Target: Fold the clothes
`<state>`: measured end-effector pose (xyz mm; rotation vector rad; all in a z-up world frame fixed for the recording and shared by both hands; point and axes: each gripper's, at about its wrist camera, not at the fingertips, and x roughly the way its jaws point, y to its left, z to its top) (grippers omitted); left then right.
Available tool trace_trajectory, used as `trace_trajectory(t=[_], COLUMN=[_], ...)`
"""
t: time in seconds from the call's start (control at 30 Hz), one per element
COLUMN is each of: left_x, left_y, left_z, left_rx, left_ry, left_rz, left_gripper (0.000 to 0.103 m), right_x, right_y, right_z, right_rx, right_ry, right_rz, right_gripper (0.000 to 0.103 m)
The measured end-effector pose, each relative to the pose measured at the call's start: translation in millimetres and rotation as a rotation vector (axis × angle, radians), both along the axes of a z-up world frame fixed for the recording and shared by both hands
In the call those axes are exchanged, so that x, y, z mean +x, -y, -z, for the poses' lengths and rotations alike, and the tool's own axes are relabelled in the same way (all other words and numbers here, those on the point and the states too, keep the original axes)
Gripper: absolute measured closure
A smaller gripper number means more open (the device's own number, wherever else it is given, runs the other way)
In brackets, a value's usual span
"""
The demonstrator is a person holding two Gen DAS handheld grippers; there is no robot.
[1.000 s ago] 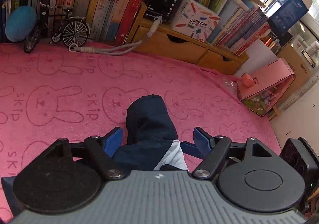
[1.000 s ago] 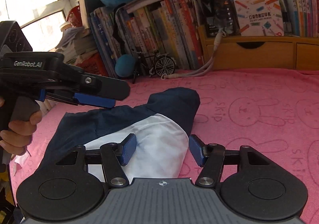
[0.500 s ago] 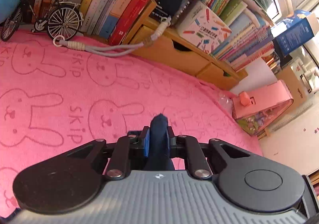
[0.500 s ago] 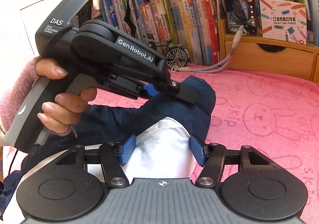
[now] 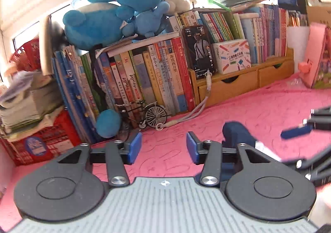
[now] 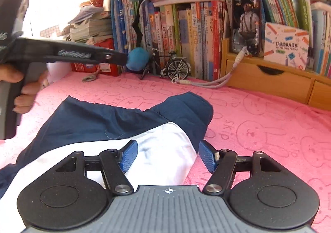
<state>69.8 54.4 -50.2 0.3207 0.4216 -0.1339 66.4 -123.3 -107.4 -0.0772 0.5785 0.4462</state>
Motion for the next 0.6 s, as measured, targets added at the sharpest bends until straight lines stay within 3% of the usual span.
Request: trace_trajectory(t=[0.07,0.17,0.33,0.6], left_x=[-18.3,-19.5,-6.4,-5.8], left_y=[0.8,-0.5,-11.7,-22.7], left_z=[12.3,33.4,51.2,59.6], left_rx=[0.063,0.095,0.048,0.010], left_ry=[-0.035,-0.092,-0.140,-0.156], left_rz=[0.033,0.007,-0.056,-0.054], left_gripper=[0.050,0.049,0.048,0.047], right_x=[-11.6,-20.5,-28.2,-30.4], right_y=[-1.8,-11.9,-38.1,-63.9], right_z=[-6.3,-16.9,-21.8,-16.5], right_rx=[-0.008,0.017,-0.031,-0.119], right_ry=[0.037,0.048,0.049,0.043], right_rz=[-0.022,-0.072,-0.091,-0.092], right_gripper=[0.036,0.034,0.034,0.034])
